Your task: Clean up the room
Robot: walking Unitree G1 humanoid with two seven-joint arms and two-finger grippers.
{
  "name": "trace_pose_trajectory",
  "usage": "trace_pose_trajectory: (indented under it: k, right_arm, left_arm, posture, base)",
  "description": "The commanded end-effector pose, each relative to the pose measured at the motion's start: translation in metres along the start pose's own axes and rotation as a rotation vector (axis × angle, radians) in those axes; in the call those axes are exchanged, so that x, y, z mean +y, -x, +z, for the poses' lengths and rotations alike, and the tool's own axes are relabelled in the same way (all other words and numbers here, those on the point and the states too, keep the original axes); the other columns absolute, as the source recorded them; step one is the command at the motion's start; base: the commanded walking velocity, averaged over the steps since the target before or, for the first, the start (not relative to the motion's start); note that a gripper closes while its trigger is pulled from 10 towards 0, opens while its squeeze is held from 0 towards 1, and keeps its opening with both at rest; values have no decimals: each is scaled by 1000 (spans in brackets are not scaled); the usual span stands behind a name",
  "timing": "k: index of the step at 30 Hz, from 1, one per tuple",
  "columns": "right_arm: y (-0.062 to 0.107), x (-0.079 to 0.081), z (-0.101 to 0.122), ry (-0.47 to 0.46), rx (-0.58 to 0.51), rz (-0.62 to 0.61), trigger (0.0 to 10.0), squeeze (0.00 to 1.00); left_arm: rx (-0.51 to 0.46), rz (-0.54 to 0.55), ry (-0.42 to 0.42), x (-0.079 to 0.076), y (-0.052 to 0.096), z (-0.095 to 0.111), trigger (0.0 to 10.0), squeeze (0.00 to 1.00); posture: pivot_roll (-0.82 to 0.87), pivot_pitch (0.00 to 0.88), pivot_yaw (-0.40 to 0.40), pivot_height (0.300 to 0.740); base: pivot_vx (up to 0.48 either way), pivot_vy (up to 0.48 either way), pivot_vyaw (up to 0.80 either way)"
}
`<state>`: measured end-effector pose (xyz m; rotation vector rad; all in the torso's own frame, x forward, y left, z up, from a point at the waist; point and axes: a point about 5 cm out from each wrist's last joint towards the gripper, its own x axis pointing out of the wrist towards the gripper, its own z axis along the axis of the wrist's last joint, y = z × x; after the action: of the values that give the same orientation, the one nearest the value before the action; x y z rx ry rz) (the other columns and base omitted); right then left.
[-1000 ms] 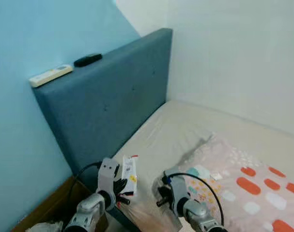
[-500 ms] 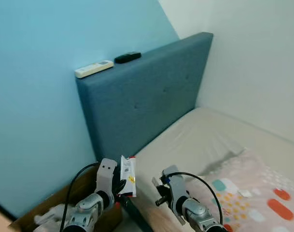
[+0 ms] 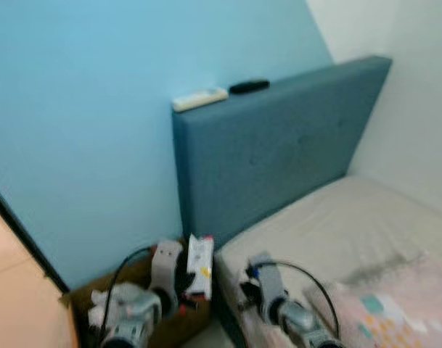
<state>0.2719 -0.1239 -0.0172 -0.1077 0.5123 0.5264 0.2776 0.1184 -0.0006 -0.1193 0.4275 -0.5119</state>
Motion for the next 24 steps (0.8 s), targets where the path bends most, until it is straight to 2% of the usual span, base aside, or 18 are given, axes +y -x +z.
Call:
trace_pose_trajectory:
  k: [1, 9, 24]
  right_arm:
    - [2, 1, -7, -12, 26, 0, 10000, 0]
    - [3, 0, -8, -21, 21, -6, 10000, 0]
    - [-1, 4, -1, -4, 7, 10, 10000, 0]
  left_arm:
    - [7, 2, -1, -1, 1, -2, 10000, 0]
    - [-11, 27, 21, 1, 2, -2, 10000, 0]
    - [-12, 54, 3, 3, 2, -1, 10000, 0]
  posture:
    - [1, 34, -36, 732]
    - [-4, 56, -37, 732]
    - [7, 43, -46, 732]
  base:
    - [0, 0, 656]
    - [0, 0, 660]
    - [0, 0, 660]
